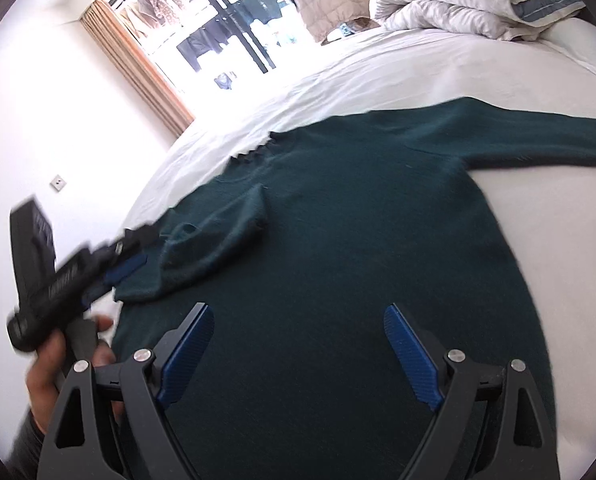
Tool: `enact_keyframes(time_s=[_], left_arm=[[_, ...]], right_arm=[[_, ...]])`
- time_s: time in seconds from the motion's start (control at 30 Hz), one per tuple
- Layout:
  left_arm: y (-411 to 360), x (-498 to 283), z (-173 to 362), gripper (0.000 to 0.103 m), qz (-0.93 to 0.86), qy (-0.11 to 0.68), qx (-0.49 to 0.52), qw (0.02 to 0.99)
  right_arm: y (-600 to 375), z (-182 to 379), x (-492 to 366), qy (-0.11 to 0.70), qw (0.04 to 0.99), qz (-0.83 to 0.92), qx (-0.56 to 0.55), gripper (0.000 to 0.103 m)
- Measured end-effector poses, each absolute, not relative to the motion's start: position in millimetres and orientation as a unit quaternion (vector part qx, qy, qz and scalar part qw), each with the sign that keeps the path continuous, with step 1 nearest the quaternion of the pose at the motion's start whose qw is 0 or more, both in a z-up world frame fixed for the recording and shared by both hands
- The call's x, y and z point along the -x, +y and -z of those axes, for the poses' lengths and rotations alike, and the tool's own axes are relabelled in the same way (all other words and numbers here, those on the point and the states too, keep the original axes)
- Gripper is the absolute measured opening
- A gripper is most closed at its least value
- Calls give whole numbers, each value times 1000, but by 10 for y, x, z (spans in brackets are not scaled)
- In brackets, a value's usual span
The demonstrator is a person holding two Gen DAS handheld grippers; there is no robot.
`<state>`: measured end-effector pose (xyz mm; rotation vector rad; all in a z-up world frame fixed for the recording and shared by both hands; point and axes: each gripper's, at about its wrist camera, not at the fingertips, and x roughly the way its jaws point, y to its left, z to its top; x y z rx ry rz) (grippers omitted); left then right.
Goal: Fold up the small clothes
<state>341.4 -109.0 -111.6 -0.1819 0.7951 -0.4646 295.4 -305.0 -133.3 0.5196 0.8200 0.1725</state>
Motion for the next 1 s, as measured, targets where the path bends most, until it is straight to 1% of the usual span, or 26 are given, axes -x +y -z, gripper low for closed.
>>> enact_keyframes(time_s=[0.07,0.17,0.23,0.3,0.37,0.47,0.57,0.6,0.63,0.67,0.9,1.0], left_arm=[[-795,-3306,1128,96,203,369,102,901],[-284,-3071,1223,96,176,373,139,901],[-126,-3030,1416,96,154,370,139,906],[-3,-3079,1616,94,164,370,189,895],[78,-3097,1616,94,166,358,216,893],[56,-3097,1654,94,163,358,201,897],[69,-3108,1681,94,162,356,196,899],[76,-3109,1685,94,162,355,195,900],[91,-3096,1675,94,162,354,195,900],[83,-3099,1681,94,162,353,194,901],[114,-3064,1643,94,161,348,194,903],[115,-3067,1642,94,160,347,192,904]], right_arm=[[-2997,1311,-3157,400,872,-101,-262,89],[-2986,1373,-3607,417,846,-121,-308,89],[-2945,1438,-3879,435,827,-134,-331,89],[-2880,1516,-4121,453,815,-137,-334,89],[-2802,1586,-4305,471,803,-144,-335,87],[-2679,1703,-4514,493,796,-140,-323,78],[-2560,1684,-4587,496,804,-149,-292,58],[-2534,1668,-4604,499,805,-153,-283,42],[-2508,1654,-4620,502,807,-154,-270,23],[-2509,1647,-4639,502,809,-154,-264,15],[-2799,1319,-4692,432,853,-123,-265,12],[-2968,1309,-4739,422,868,-98,-243,12]])
